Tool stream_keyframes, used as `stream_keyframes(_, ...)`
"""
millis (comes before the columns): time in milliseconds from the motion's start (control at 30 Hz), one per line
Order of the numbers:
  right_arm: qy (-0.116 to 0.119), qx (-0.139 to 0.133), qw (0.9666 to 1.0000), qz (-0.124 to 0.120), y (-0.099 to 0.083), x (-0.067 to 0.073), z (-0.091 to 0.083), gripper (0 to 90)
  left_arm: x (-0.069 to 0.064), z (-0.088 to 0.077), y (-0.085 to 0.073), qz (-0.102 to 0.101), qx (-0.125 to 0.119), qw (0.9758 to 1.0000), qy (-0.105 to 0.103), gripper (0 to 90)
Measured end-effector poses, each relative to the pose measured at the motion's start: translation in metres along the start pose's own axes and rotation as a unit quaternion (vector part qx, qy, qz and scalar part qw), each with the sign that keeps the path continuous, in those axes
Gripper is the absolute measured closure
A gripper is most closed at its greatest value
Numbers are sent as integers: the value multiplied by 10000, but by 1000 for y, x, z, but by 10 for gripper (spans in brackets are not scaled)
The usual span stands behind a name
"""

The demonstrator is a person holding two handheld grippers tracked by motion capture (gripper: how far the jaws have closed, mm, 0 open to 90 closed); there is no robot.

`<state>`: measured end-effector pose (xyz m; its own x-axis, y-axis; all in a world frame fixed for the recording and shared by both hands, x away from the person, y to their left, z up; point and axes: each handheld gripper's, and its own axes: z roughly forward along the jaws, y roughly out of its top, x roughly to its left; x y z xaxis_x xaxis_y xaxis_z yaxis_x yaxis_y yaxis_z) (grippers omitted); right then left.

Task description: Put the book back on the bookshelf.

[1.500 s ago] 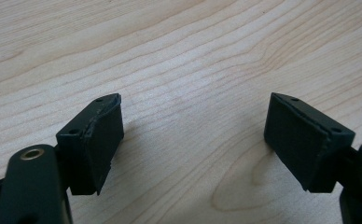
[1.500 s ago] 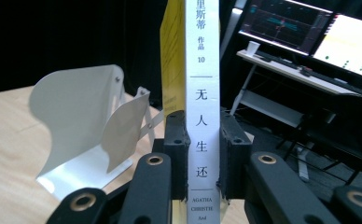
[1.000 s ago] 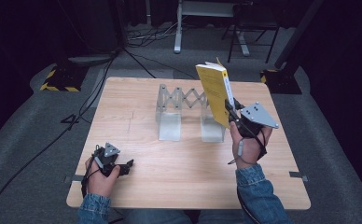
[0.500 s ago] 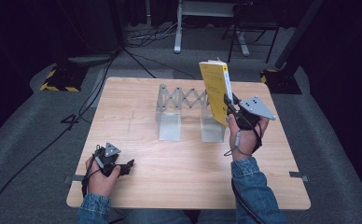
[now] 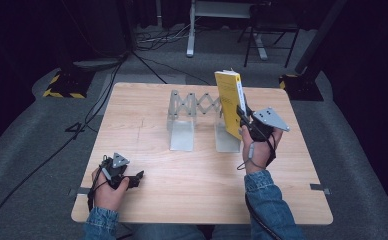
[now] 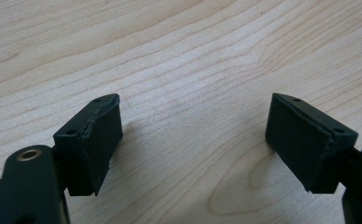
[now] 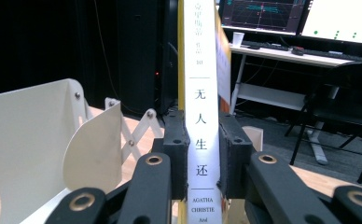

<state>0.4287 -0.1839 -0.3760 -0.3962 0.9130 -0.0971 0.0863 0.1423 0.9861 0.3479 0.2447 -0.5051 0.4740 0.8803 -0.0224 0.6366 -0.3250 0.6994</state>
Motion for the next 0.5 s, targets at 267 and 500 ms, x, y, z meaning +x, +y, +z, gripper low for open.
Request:
stream_keyframes(267, 218, 136, 9995, 175, -15, 4, 2, 760, -1, 1, 1, 4, -8, 10000, 21, 191)
stream_keyframes(500, 404, 353, 9981, 304, -28, 9, 6, 756, -1, 1, 1, 13, -10, 10000, 21, 191)
